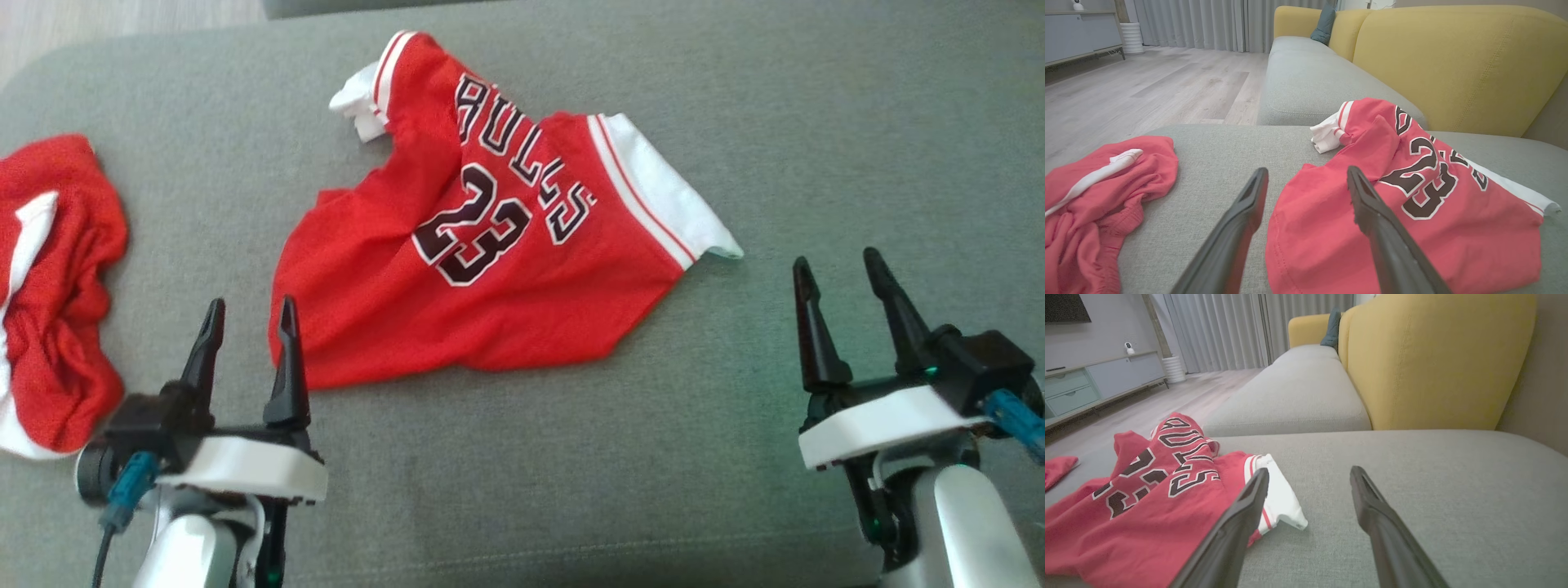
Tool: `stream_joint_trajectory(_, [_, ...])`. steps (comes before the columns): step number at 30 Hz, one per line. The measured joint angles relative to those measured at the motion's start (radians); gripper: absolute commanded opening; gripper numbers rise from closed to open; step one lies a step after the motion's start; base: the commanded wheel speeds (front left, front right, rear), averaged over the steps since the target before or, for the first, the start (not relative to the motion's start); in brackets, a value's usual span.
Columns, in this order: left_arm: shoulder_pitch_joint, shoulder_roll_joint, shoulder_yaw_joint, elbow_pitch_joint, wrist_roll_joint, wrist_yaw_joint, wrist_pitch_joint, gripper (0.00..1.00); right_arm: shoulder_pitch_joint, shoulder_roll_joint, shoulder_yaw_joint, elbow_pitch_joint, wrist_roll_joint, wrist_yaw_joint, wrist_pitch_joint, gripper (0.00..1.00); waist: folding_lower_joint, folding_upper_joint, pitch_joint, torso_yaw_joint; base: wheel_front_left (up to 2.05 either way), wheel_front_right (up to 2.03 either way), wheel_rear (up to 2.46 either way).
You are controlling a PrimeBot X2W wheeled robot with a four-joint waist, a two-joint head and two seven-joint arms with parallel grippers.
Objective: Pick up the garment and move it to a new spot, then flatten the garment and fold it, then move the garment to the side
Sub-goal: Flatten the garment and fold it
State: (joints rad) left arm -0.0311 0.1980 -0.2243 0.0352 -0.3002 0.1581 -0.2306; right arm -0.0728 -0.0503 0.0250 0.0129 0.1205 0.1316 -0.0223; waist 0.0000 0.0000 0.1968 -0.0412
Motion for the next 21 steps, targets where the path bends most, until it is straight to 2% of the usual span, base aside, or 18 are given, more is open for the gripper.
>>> stream_joint_trajectory(5, [-0.044,-0.002,-0.022,-0.004,0.008,-0.002,-0.005,1.0,-0.026,-0.035,0.024,0.05,0.038,0.0,0.033,1.0,0.0,0.0,0.041,0.025,0.0,0.0,0.0])
stream_joint_trajectory(15, [-0.14,-0.021,-0.033,0.018,0.01,-0.028,-0.018,1.0,-0.234,-0.128,0.124,0.23,0.077,0.0,0.086,1.0,0.0,0.0,0.136,0.084,0.0,0.0,0.0])
stream_joint_trajectory(21, [-0.166,-0.038,-0.033,0.036,0.018,-0.036,-0.019,1.0,-0.293,-0.151,0.136,0.335,0.11,0.0,0.142,1.0,0.0,0.0,0.159,0.106,0.0,0.0,0.0])
